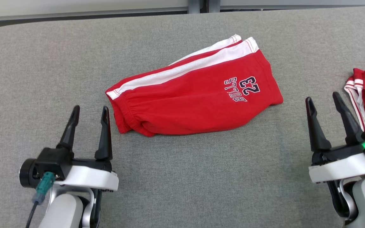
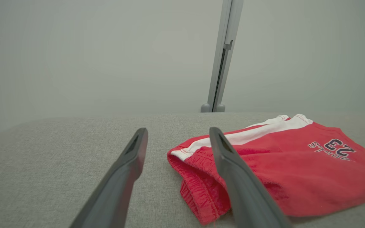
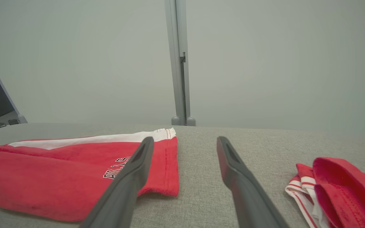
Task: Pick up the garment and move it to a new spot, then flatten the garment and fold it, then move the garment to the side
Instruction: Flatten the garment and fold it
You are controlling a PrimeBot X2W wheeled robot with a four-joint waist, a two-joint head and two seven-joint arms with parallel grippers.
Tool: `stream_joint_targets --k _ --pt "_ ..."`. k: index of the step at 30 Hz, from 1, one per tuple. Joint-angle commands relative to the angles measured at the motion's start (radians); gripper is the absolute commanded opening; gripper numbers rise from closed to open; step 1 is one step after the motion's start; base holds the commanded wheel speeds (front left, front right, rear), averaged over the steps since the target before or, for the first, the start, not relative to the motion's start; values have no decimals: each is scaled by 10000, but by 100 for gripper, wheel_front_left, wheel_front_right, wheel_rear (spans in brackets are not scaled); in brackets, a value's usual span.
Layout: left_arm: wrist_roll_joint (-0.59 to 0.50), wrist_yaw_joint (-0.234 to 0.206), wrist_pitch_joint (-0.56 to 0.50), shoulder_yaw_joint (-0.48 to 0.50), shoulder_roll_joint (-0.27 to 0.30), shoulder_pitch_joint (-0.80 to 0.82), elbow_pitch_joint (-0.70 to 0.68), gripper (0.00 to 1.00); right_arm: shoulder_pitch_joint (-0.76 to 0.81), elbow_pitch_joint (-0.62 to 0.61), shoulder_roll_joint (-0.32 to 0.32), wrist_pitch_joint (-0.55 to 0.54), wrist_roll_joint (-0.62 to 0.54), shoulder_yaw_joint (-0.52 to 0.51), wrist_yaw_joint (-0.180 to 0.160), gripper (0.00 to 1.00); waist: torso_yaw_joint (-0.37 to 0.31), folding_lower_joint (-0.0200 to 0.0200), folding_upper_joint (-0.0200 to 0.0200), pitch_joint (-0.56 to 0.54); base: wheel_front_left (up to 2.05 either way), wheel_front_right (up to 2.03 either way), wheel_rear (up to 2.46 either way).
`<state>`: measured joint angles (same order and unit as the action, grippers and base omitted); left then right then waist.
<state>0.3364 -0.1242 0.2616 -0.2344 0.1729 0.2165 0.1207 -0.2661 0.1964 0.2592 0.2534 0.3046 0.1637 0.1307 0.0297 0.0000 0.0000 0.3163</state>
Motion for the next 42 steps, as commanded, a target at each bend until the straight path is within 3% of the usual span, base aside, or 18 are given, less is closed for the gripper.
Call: stream_joint_targets --k 1,14,29,35,42 --pt "-188 -23 39 4 6 -148 68 100 184 -147 -11 -72 -93 -57 0 100 -30 0 0 -86 0 0 0" --pt "-558 185 40 118 -295 -598 415 100 972 -932 -198 -640 -247 -252 0 100 2 0 0 -340 0 0 0" --pt "-670 418 40 418 -482 -303 353 100 822 -907 -223 -737 -257 -380 0 100 186 0 0 -150 0 0 0" --pt "-782 624 40 348 -738 313 247 100 -418 235 55 -942 3 -181 0 100 601 0 0 573 0 0 0" --pt "-862 898 40 284 -987 835 366 100 -2090 2455 293 -1333 374 608 0 100 1084 0 0 1187 0 0 0"
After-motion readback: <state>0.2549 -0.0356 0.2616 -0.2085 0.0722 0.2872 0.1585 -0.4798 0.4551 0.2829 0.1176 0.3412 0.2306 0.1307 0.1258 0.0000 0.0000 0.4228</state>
